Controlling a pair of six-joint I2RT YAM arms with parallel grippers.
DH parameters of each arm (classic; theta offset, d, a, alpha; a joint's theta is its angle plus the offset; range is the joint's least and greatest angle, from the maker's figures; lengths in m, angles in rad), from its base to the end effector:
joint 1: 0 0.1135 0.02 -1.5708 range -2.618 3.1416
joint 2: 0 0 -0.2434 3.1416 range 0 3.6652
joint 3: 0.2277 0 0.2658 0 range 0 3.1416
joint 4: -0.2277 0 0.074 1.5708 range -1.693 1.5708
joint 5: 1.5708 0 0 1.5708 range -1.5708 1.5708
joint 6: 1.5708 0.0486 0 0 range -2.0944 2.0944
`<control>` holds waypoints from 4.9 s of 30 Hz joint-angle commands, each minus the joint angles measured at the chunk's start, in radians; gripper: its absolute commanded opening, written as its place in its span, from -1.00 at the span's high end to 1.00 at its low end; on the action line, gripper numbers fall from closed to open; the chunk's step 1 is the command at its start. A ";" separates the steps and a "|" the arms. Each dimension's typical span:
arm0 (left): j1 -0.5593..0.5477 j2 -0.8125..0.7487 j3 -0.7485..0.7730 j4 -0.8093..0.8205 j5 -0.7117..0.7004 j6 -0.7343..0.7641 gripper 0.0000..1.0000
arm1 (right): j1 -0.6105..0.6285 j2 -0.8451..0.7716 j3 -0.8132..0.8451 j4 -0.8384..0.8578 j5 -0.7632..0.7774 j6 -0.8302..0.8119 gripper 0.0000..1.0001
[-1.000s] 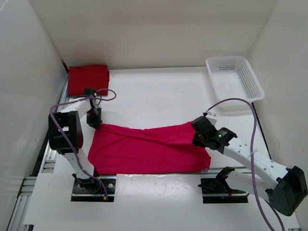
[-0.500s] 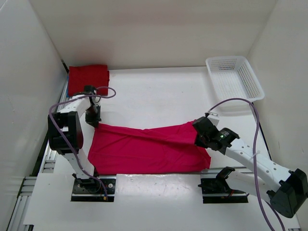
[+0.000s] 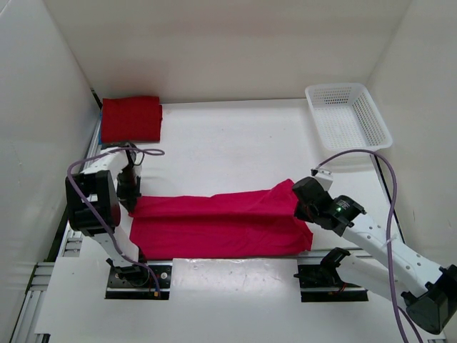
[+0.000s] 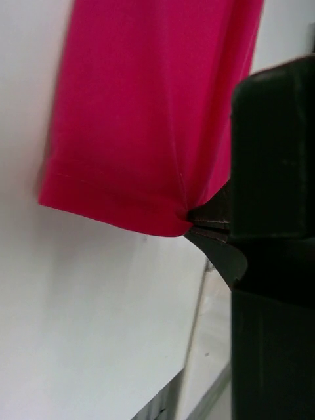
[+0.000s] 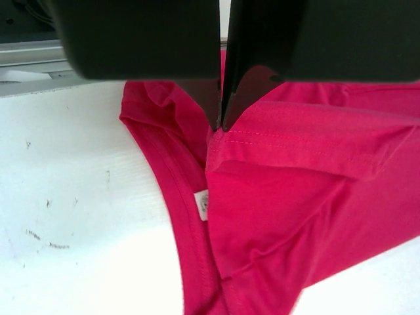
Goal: Fold and stack the t-shirts
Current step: Fold the other side of the tshirt into a rectangle
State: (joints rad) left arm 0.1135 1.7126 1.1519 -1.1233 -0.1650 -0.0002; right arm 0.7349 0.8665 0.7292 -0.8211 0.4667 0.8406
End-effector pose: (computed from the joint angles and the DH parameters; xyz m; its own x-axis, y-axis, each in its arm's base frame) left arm 0.2890 0.0410 0.1464 -0.9872 -0.1127 0.1129 -0.0935 0.9822 0.1632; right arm 0.1590 0.1143 0.2269 -0.7081 0.2569 -0.6577 0.1809 0.9664 0.1827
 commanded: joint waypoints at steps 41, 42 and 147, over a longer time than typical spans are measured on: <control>-0.832 -0.289 0.172 0.146 0.221 0.000 -0.30 | -0.003 0.015 -0.240 0.140 -0.211 0.117 0.50; -0.912 -0.222 0.201 0.166 0.246 0.000 -0.30 | -0.003 0.016 -0.240 0.140 -0.211 0.130 0.50; -1.095 0.019 0.194 0.212 0.515 0.000 0.79 | 0.518 -0.210 -0.102 -0.171 -0.241 0.399 1.00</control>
State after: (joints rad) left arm -0.9775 1.7893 1.3613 -0.9085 0.3309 -0.0074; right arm 1.2404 0.6804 0.6212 -0.9489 0.2749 1.2118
